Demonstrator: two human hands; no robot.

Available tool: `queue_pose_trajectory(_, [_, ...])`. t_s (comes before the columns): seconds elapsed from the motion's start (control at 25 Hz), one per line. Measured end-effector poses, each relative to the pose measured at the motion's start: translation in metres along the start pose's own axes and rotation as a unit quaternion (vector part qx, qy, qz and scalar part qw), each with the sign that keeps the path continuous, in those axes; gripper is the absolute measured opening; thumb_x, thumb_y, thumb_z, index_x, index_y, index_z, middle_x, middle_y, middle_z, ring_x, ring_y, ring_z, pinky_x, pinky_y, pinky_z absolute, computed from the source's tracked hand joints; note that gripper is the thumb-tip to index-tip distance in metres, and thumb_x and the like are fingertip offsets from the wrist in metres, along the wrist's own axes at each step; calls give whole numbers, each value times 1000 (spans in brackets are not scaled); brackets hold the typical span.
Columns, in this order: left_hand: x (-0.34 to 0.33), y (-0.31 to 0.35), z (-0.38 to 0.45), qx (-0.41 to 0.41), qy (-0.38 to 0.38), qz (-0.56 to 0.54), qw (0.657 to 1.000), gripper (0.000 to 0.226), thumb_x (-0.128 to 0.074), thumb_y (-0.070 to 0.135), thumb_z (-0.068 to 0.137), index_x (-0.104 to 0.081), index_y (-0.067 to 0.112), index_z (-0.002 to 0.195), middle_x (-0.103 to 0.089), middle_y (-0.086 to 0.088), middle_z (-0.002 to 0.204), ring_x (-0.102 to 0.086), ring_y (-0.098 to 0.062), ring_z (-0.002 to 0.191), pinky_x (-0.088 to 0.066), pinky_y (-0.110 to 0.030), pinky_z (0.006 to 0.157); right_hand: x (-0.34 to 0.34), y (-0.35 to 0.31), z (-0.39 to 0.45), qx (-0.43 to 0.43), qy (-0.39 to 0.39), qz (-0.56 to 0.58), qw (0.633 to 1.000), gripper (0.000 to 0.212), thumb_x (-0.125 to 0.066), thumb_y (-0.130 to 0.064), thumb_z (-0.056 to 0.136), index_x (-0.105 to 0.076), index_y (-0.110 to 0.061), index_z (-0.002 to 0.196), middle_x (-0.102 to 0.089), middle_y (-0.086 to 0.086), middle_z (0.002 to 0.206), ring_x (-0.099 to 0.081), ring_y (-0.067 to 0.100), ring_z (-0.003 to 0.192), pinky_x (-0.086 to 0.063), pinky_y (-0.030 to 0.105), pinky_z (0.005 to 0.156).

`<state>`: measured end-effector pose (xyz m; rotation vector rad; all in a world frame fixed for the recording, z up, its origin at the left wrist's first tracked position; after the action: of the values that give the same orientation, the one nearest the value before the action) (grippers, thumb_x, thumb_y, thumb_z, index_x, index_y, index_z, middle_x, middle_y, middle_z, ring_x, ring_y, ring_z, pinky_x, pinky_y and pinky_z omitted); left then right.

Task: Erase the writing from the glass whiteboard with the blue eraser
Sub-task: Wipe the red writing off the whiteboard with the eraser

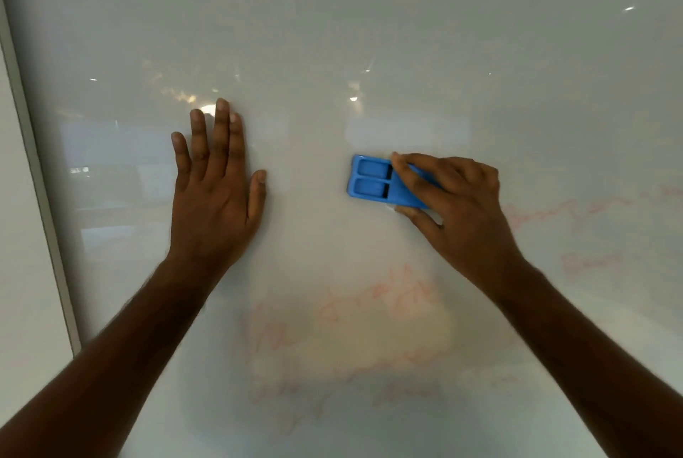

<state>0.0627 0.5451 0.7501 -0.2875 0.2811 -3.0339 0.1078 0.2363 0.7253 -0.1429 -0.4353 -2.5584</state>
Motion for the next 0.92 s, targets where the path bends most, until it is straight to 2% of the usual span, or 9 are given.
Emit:
queue_pose_trajectory(0.16, [-7,29,-1,-12,-9,-13,1000,72,-29,36,115,-5,3,174,0,-17,183,4,-40,169,2,-57,137,-10,-26,-38,46,-10,-6,999,57,-58,-47,97,-48,-30,151,-57,-7,145,-57,26,116,-45,51,96])
queue_pose_trajectory(0.32, [-10,40,-9,-24,-15,-19,999,71,-27,38,115,-6,4,174,1,-15,183,5,-37,170,5,-52,138,-11,-8,-82,120,-39,-59,990,58,-55,-47,100,-44,-26,153,-57,-3,145,-52,24,119,-42,49,97])
queue_pose_trajectory(0.48, [-12,51,-14,-46,-22,-20,999,70,-28,37,115,-9,3,174,-2,-15,184,5,-36,170,6,-49,138,5,34,-80,72,-24,-57,995,52,-49,-48,102,-47,-27,150,-59,-3,143,-57,27,115,-44,48,92])
queue_pose_trajectory(0.72, [-12,65,-7,-44,-22,-17,999,71,-30,37,115,-10,3,174,-3,-15,184,4,-38,170,5,-50,138,9,56,-20,-10,-1,-2,1000,60,-58,-49,98,-44,-32,155,-54,-11,146,-53,23,117,-40,48,95])
queue_pose_trajectory(0.92, [-14,70,-4,-40,-15,-17,999,71,-30,37,115,-10,2,173,-4,-16,183,3,-36,170,4,-49,138,-1,30,-42,43,1,-9,999,63,-63,-49,92,-47,-32,151,-58,-9,144,-60,25,114,-44,49,95])
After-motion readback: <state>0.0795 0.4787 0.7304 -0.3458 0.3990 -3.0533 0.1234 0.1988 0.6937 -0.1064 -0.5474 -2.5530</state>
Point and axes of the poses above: each hand's wrist, its own z-axis towards the middle knuckle, its own x-axis out of the back of the hand, y = z × x, the point moved 6 cm from there along z, towards the middle knuckle
